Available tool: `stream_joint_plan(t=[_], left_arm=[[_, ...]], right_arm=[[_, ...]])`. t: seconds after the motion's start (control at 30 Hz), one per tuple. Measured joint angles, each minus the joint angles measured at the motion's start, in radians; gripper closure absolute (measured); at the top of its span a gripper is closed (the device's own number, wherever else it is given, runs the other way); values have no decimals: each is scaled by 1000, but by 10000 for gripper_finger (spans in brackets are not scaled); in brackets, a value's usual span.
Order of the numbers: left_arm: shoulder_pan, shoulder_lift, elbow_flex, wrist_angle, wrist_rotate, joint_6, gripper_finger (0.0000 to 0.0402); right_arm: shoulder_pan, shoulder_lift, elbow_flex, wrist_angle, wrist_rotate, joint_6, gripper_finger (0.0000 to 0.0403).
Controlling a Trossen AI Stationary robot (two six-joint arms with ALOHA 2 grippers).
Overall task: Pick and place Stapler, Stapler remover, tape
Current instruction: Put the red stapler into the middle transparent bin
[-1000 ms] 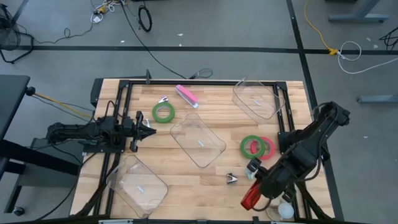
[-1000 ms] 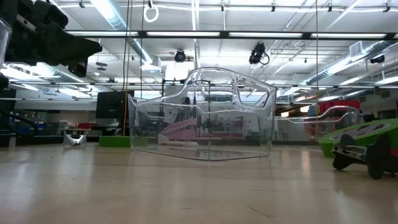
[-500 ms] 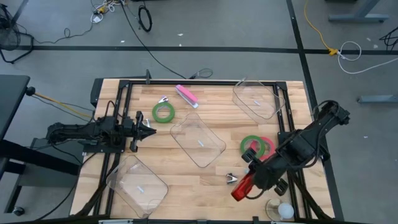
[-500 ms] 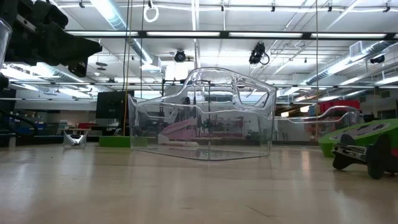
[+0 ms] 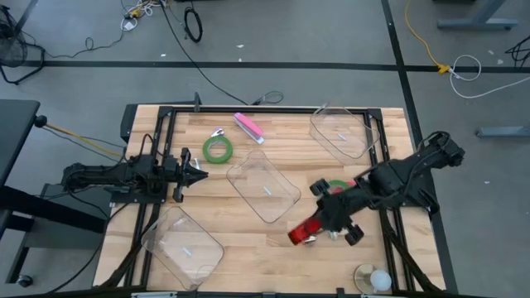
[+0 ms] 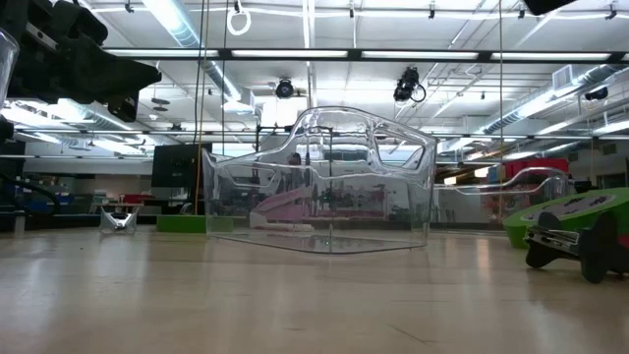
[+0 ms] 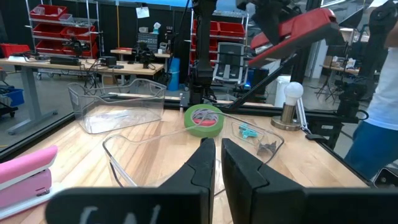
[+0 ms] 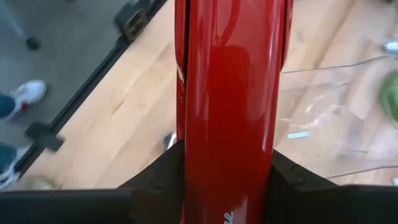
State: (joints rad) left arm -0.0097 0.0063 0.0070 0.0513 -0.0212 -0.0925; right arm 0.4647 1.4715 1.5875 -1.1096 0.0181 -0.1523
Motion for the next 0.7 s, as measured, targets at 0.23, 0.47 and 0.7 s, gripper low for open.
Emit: stream_joint_plan(t=[0.23, 0.47, 0.7], left_arm=[[0, 0, 0, 0, 0, 0, 372], [0, 0, 0, 0, 0, 0, 371], [0, 0, 0, 0, 0, 0, 371]], right_arm=[[-116, 1, 0, 66, 0, 21, 261], [-228, 32, 1, 89, 1, 71, 261], [-312, 102, 1, 110, 3, 137, 261]])
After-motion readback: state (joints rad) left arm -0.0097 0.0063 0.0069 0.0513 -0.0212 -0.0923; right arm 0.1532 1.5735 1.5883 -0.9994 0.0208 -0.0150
